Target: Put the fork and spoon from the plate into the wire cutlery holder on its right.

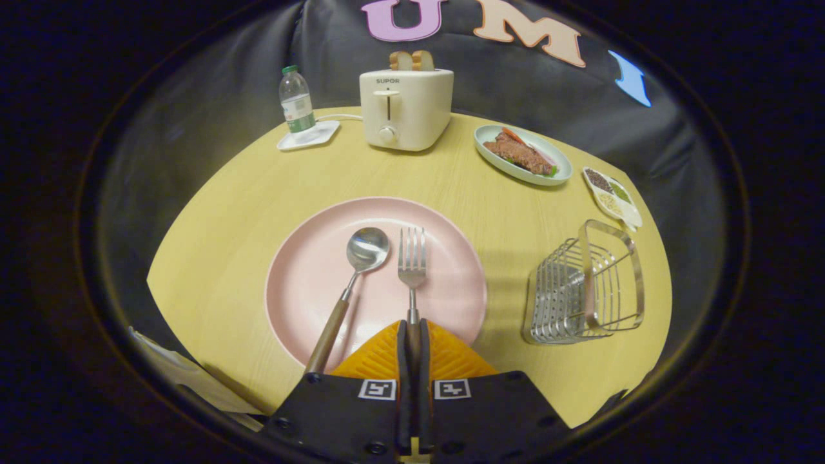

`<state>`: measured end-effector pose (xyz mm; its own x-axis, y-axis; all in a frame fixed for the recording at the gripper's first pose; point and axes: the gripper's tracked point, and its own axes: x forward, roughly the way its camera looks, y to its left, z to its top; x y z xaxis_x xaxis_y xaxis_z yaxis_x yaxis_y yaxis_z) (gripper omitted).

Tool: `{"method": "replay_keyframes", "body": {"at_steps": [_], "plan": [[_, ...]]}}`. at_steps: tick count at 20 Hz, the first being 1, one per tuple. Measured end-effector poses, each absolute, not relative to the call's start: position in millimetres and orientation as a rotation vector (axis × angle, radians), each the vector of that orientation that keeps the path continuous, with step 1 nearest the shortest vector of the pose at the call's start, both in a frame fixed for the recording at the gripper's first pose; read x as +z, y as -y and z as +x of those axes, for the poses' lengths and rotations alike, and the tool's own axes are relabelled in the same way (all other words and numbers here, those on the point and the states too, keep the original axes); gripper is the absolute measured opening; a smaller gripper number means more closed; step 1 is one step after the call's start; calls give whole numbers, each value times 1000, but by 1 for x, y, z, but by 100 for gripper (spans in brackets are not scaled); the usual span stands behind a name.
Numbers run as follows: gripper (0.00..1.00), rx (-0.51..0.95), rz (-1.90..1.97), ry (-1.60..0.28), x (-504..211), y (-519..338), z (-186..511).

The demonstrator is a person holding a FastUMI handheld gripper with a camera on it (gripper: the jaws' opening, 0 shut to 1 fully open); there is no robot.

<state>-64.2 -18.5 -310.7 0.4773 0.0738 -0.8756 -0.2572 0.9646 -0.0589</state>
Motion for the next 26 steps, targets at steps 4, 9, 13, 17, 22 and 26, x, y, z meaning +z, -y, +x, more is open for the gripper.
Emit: {"method": "replay_keyframes", "body": {"at_steps": [4, 9, 13, 17, 22, 26], "plan": [[8, 248, -218, -1054, -285, 29, -63], [8, 281, -225, -1073, -258, 55, -62], [8, 297, -239, -1091, -245, 80, -60], [8, 315, -259, -1111, -235, 108, -55], [8, 324, -306, -1128, -229, 142, -49], [8, 319, -321, -1153, -231, 163, -50]]}}
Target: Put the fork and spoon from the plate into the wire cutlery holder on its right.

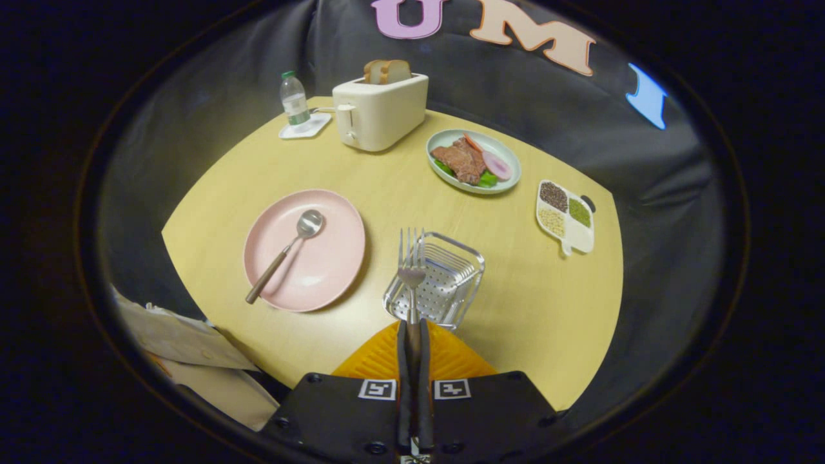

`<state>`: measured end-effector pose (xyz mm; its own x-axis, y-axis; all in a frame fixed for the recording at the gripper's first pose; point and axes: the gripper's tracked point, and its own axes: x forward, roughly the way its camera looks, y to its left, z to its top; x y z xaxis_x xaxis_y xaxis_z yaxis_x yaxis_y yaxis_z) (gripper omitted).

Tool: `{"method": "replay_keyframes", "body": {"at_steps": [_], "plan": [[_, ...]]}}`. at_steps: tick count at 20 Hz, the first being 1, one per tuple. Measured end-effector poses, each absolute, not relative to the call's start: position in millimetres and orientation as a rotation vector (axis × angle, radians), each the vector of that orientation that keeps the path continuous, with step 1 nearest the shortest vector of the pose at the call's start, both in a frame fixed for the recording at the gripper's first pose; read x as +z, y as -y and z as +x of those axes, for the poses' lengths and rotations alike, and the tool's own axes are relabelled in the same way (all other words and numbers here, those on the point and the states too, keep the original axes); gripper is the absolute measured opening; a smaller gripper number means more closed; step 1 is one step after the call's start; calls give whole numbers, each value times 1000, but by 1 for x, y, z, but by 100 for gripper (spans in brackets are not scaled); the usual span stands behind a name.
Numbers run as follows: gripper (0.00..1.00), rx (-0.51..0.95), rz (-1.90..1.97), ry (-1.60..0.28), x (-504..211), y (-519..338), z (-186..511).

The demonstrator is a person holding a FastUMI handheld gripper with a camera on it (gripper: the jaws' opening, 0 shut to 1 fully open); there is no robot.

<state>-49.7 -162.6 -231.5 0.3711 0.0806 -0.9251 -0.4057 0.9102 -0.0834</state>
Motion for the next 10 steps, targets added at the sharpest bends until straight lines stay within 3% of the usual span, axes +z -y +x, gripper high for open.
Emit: {"method": "replay_keyframes", "body": {"at_steps": [10], "plan": [[8, 343, -372, -1241, -245, 183, -55]]}}
